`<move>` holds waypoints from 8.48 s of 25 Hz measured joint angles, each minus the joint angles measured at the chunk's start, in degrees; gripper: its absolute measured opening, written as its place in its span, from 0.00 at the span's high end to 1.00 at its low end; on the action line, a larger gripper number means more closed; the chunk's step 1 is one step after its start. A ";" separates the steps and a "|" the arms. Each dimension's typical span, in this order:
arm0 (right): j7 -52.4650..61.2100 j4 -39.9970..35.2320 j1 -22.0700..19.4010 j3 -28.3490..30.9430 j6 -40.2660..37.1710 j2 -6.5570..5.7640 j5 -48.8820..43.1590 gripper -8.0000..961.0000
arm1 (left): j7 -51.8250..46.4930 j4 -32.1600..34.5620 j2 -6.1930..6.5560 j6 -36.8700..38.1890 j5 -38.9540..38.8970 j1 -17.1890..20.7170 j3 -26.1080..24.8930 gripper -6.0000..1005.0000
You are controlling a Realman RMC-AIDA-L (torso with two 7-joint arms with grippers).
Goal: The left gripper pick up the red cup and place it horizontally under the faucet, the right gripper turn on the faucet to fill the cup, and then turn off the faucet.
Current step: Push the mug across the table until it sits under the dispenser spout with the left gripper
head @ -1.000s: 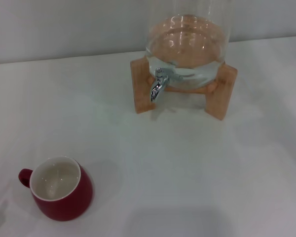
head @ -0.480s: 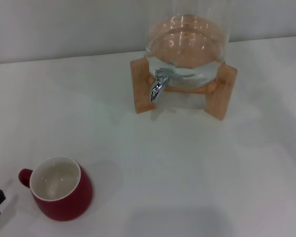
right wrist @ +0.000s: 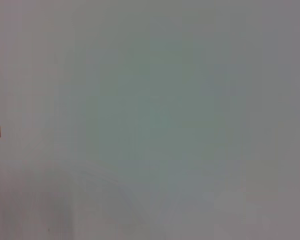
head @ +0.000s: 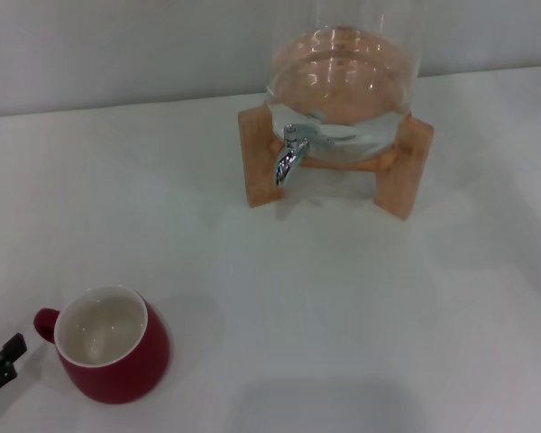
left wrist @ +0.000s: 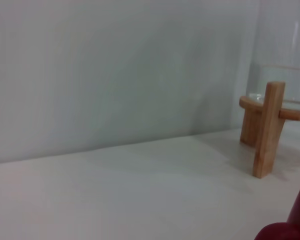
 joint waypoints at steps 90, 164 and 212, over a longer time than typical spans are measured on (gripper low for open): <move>-1.41 -0.09 0.62 -0.17 0.00 0.00 0.35 0.34 | -6.25 -0.75 0.01 2.30 7.32 -7.01 1.66 0.82; -2.99 -1.52 0.56 -2.01 2.30 0.09 1.80 0.34 | 0.53 -7.00 -0.22 15.41 2.12 -26.36 9.80 0.86; -3.66 -1.68 0.89 -2.19 2.90 0.08 2.47 0.34 | -5.32 -12.16 -0.44 21.63 0.07 -35.47 21.99 0.86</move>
